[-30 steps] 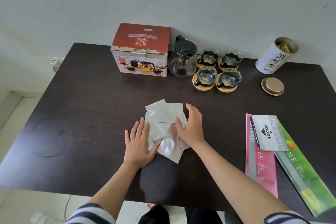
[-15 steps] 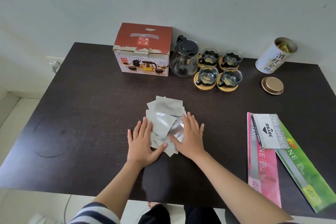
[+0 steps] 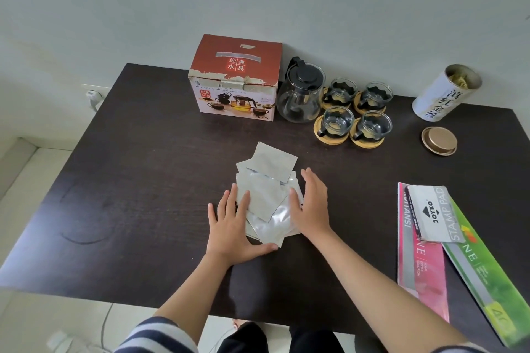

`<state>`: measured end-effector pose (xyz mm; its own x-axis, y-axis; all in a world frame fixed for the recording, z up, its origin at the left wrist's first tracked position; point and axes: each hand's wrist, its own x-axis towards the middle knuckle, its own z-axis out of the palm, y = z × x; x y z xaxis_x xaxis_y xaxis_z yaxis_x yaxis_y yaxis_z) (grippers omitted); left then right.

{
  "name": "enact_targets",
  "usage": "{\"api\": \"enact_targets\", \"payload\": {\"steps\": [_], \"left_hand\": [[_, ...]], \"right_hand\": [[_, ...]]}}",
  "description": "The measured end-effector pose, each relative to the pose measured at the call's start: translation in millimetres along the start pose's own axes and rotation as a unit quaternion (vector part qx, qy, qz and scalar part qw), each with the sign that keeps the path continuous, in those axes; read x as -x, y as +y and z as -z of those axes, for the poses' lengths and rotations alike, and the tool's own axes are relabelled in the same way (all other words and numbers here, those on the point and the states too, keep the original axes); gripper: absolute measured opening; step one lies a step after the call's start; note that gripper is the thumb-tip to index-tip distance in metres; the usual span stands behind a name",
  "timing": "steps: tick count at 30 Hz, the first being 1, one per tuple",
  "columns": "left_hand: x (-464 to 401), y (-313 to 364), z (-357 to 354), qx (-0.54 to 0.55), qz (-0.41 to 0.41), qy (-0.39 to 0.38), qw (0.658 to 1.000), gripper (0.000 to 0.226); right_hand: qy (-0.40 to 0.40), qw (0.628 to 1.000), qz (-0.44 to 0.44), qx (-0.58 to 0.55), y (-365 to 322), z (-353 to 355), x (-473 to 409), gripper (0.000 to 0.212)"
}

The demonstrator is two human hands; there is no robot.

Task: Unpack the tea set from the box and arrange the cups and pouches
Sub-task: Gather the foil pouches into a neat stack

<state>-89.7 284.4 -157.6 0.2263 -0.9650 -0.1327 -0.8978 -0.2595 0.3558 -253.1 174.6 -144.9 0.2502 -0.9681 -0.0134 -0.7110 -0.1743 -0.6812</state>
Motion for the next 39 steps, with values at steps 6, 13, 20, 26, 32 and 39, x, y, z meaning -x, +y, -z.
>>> {"api": "enact_targets", "payload": {"steps": [6, 13, 20, 26, 32, 39], "left_hand": [[-1, 2, 2, -0.011, 0.008, -0.006, 1.0, 0.137], [-2, 1, -1, 0.005, 0.015, 0.014, 1.0, 0.124], [-2, 0, -3, 0.004, 0.02, 0.025, 0.999, 0.115], [-1, 1, -4, 0.018, 0.026, 0.034, 0.999, 0.105], [-1, 0, -4, 0.018, 0.022, 0.029, 0.999, 0.098], [-2, 3, 1, 0.013, 0.023, 0.018, 0.999, 0.117]], "right_hand": [[-0.113, 0.987, 0.001, 0.111, -24, -5, -70, 0.069], [-0.197, 0.972, 0.054, 0.118, -39, -8, -81, 0.067], [-0.159, 0.983, 0.081, 0.05, -36, -3, -72, 0.06], [-0.258, 0.948, 0.079, 0.169, -55, -12, -92, 0.077], [-0.258, 0.95, 0.096, 0.145, -55, -11, -92, 0.059], [-0.248, 0.961, 0.088, 0.088, -56, -5, -93, 0.05]]}}
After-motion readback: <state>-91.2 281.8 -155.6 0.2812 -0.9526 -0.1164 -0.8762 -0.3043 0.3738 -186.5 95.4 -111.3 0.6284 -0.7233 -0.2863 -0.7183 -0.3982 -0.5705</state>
